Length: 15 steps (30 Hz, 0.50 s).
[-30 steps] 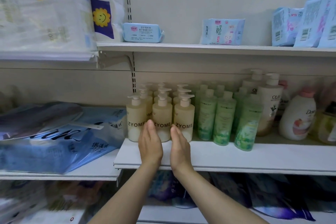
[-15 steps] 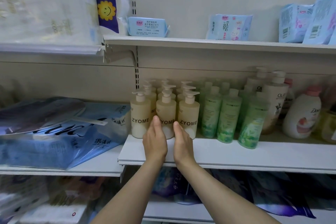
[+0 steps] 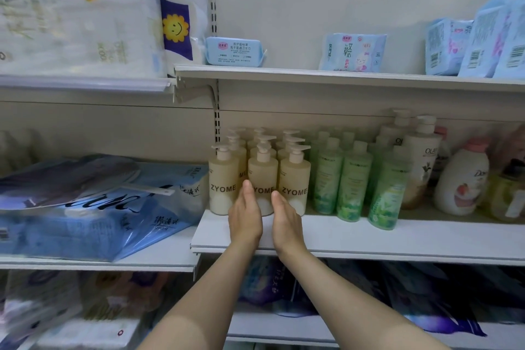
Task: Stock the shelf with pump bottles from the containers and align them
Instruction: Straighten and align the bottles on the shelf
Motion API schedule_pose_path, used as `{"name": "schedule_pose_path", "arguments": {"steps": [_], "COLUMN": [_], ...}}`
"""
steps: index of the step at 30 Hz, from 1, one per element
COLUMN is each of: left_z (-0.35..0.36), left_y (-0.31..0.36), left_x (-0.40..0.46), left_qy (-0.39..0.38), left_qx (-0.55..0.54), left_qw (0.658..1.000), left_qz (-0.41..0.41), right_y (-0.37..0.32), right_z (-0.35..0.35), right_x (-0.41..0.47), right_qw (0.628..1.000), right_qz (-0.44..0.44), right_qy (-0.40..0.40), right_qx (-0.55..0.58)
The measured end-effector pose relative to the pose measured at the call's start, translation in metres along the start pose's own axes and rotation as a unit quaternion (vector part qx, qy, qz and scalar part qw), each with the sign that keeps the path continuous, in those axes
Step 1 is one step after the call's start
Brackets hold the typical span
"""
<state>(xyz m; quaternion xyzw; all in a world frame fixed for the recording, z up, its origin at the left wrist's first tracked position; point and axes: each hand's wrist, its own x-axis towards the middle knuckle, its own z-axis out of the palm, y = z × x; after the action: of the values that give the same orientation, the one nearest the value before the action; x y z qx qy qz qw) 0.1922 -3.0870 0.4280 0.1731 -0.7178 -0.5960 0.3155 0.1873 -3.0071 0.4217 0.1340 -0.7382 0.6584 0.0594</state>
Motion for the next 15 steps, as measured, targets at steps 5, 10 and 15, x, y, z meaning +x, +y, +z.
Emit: {"name": "schedule_pose_path", "arguments": {"steps": [5, 10, 15], "left_z": [-0.028, -0.053, -0.052], "left_y": [-0.005, -0.014, -0.022], "left_x": [-0.004, 0.022, 0.027], "left_qy": [0.103, 0.158, 0.103], "left_qx": [-0.003, 0.019, 0.040], "left_qw": [0.990, 0.987, 0.993], "left_qz": [0.094, 0.032, 0.037], "right_y": [-0.005, -0.013, -0.018], "right_z": [-0.002, 0.024, 0.049], "right_x": [-0.006, -0.014, -0.006], "right_qw": [0.998, 0.995, 0.986], "right_qz": [-0.018, 0.004, 0.040], "right_qy": [0.028, -0.048, -0.090], "right_qx": [0.058, 0.086, 0.133]}}
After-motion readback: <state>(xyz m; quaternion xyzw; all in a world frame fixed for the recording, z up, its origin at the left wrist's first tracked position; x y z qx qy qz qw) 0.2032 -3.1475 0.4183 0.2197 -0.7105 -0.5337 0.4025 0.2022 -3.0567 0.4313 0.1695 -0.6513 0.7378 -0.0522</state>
